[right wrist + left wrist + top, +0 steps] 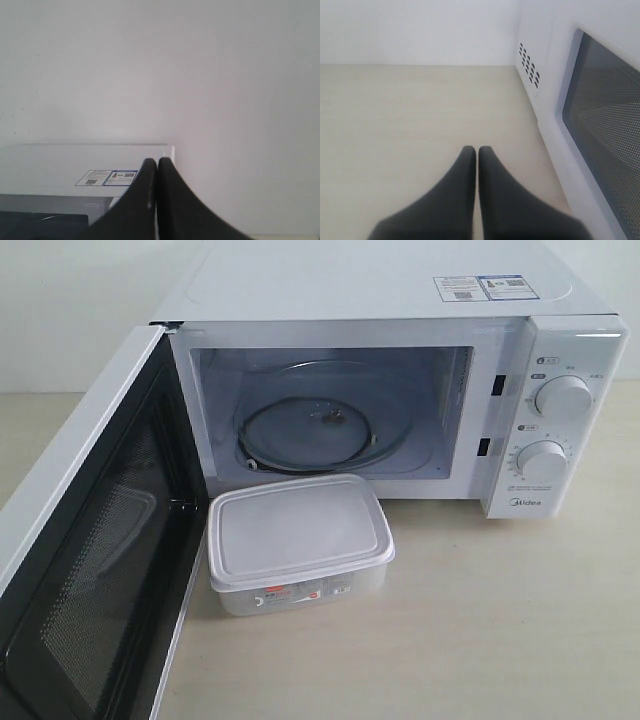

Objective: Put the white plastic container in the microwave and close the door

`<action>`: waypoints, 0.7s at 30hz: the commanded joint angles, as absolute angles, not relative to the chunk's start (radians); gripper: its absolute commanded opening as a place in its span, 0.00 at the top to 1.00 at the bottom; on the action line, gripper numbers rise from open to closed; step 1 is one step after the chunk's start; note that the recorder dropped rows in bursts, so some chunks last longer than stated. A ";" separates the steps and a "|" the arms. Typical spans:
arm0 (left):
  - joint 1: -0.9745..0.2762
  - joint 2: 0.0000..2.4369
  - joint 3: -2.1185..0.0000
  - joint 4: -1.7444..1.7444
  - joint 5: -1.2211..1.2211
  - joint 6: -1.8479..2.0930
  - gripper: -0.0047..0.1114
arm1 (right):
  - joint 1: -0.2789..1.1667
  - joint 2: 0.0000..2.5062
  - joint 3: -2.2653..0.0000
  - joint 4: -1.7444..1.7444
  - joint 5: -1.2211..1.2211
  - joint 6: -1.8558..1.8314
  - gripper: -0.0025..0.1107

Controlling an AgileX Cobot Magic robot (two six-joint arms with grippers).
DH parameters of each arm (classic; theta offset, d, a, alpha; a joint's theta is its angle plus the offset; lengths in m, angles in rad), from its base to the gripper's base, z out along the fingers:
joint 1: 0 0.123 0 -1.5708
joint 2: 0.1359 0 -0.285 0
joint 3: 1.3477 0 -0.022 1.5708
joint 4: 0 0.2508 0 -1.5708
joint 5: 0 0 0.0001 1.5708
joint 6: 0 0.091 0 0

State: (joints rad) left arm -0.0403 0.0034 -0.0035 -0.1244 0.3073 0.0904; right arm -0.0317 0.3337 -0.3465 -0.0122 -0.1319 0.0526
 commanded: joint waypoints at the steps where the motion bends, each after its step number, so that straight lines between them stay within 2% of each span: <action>1: -0.038 0.000 0.000 -0.122 0.307 0.081 0.92 | -0.037 0.337 -0.353 -0.010 -0.131 0.045 0.98; 21: -0.038 0.000 0.000 -0.122 0.307 0.081 0.92 | -0.037 0.337 -0.353 -0.010 -0.136 0.062 0.98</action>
